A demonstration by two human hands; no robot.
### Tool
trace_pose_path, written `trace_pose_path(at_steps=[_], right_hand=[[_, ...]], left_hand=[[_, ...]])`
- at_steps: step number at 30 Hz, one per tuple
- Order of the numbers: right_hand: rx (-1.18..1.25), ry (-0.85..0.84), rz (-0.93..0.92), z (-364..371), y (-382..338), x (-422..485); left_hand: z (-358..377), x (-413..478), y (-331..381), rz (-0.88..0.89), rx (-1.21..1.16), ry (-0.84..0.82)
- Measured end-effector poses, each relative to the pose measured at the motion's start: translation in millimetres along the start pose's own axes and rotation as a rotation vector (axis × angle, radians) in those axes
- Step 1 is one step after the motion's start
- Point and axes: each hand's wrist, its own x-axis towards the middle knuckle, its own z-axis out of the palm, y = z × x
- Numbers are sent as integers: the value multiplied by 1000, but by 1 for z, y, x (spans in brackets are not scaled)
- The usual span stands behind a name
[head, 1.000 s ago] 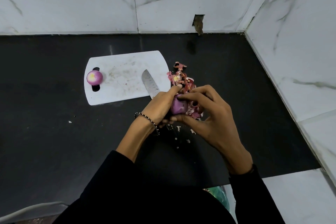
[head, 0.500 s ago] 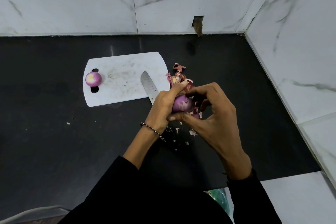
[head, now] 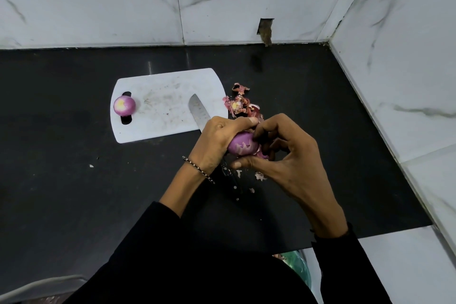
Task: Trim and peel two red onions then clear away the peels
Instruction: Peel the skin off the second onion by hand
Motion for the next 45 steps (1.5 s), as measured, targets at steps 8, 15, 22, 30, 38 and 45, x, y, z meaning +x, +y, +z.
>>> trace_pose_path(at_steps=[8,15,22,30,38,45], right_hand=[[-69,40,15,-1,1,3],[-30,60,49,6,3,3],[34,36,78,6,0,4],[16,-5,79,7,3,4],[6,15,77,11,2,6],[71,18,123,12,-1,5]], left_hand=[[-1,6,1,46,209,97],[-4,13,0,-29,171,48],[-9,12,-6,13,162,-33],[-12,11,-2,110,387,-56],[-11,15,-1,-3,252,-50],[-14,15,-5,60,241,-92]])
